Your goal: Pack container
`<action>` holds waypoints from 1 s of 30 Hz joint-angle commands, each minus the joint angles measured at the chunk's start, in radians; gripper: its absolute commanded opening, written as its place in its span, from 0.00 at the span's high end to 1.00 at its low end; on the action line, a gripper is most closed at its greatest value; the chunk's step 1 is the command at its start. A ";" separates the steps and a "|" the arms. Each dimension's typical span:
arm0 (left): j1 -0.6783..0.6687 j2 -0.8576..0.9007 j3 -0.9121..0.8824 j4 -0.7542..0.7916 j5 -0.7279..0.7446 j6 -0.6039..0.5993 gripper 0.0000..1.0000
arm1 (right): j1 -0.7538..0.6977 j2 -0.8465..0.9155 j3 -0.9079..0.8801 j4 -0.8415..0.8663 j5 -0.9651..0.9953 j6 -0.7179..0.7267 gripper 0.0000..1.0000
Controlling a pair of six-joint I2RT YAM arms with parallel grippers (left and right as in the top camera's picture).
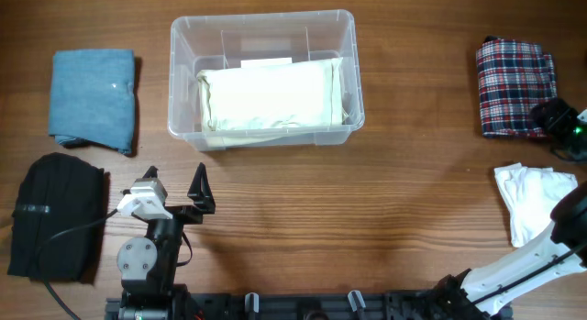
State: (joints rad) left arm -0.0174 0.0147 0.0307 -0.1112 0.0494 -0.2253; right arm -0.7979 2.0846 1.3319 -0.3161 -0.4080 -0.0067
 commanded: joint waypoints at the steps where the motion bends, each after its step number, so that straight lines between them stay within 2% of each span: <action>1: 0.008 -0.006 -0.007 0.000 -0.010 0.009 0.00 | -0.006 0.040 -0.001 0.005 -0.035 -0.016 0.02; 3: 0.008 -0.006 -0.007 0.000 -0.010 0.009 0.00 | -0.006 0.068 -0.001 0.006 -0.090 -0.006 0.03; 6: 0.008 -0.006 -0.007 0.000 -0.010 0.009 0.00 | 0.005 0.101 -0.003 0.027 -0.187 0.018 0.15; 12: 0.008 -0.006 -0.007 0.000 -0.010 0.009 0.00 | 0.036 0.104 -0.003 0.024 -0.197 0.018 0.66; 14: 0.008 -0.006 -0.007 0.000 -0.010 0.009 0.00 | 0.036 0.103 -0.003 0.016 -0.228 0.018 0.89; 15: 0.008 -0.006 -0.007 0.000 -0.010 0.009 0.00 | 0.037 0.103 -0.003 0.016 -0.248 0.018 0.96; 21: 0.008 -0.006 -0.006 0.000 -0.010 0.009 0.00 | 0.108 -0.028 -0.002 0.024 -0.354 0.037 0.96; 25: 0.008 -0.006 -0.007 0.000 -0.010 0.009 0.00 | 0.253 -0.251 -0.002 0.039 -0.371 0.107 0.96; 26: 0.008 -0.006 -0.007 0.000 -0.010 0.009 0.00 | 0.324 -0.339 -0.002 0.050 -0.371 0.142 0.96; 30: 0.008 -0.006 -0.007 0.000 -0.010 0.009 0.00 | 0.521 -0.509 -0.002 0.096 -0.371 0.199 0.96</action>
State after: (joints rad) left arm -0.0174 0.0147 0.0307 -0.1112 0.0494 -0.2253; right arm -0.3790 1.6836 1.3293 -0.2562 -0.7261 0.1398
